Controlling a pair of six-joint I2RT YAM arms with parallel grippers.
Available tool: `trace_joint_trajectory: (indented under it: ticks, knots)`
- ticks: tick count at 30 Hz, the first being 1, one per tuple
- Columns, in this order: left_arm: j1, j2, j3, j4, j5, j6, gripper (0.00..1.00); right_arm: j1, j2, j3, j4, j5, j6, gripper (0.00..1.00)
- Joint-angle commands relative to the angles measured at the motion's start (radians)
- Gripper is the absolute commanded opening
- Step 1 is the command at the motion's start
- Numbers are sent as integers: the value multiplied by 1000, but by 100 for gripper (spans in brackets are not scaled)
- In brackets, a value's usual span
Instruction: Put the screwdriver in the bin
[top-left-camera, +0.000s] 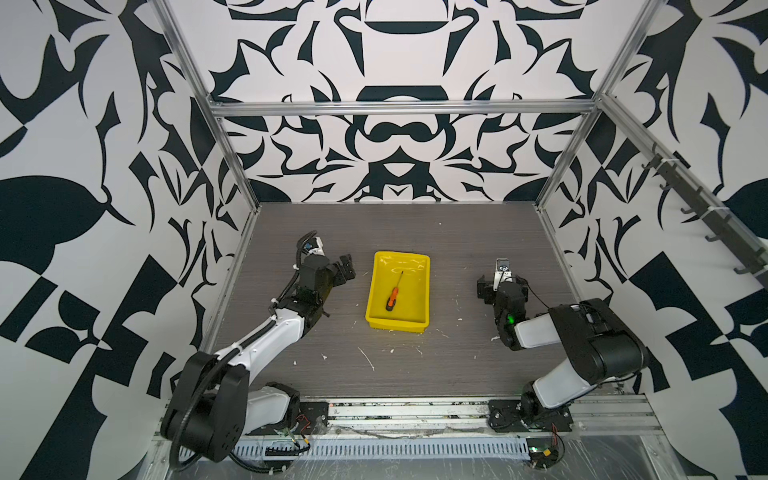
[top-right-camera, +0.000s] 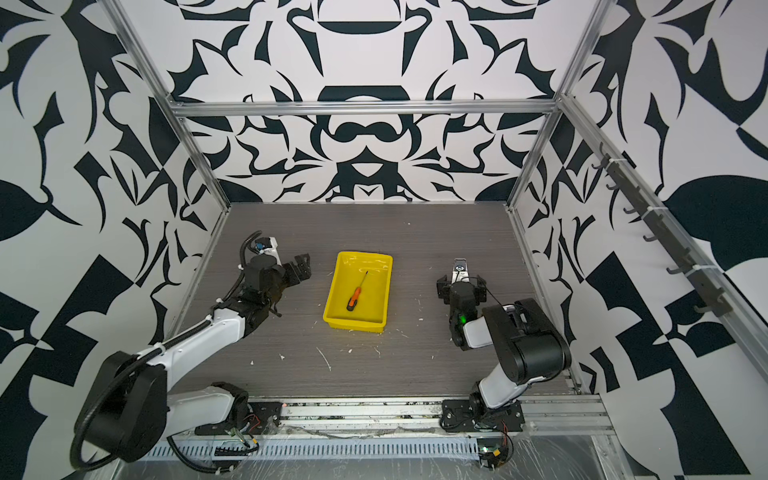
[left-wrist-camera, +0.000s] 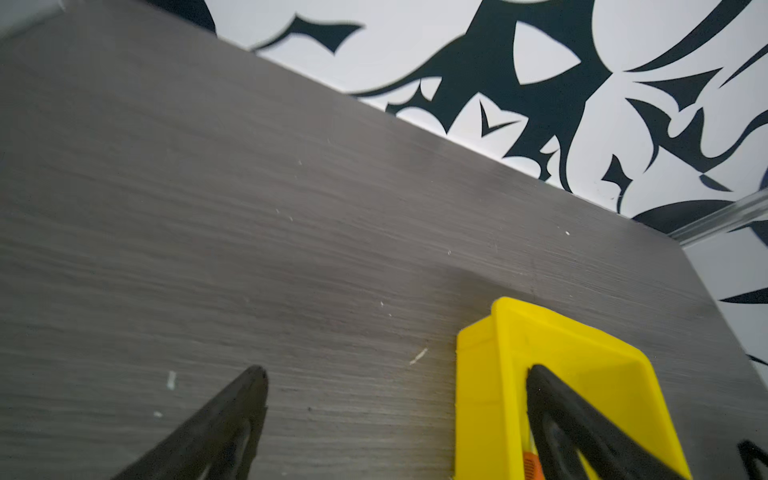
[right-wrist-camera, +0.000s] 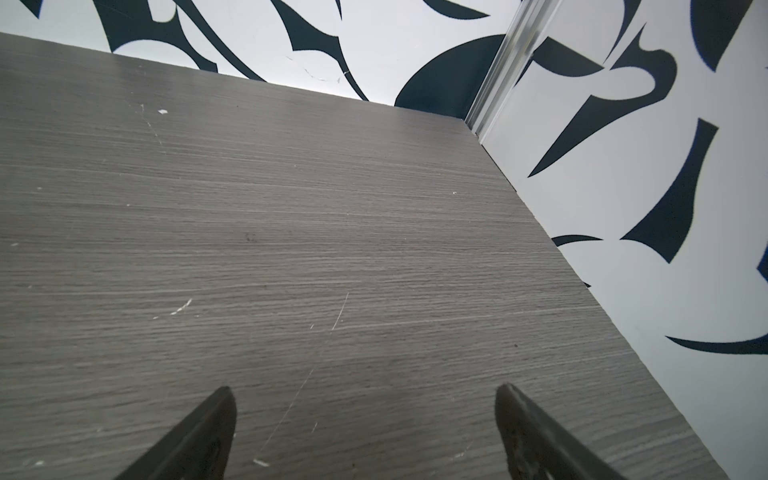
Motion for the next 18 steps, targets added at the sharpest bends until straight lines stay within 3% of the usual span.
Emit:
trace_joint_trajectory:
  ticks: [1, 3, 8, 14, 18]
  knots:
    - [4, -70, -37, 12, -236, 214, 100, -3, -21, 20, 14, 3, 14, 99]
    - [4, -106, -68, 28, -286, 254, 100, -3, -21, 20, 13, 3, 14, 99]
    - [4, -208, -156, 44, -212, 353, 100, -3, -20, 20, 13, 5, 14, 99]
    - [5, -373, -273, 9, -240, 326, 100, -3, -21, 20, 13, 5, 14, 100]
    - [5, -431, -344, 105, -188, 458, 100, -2, -21, 20, 13, 5, 14, 99]
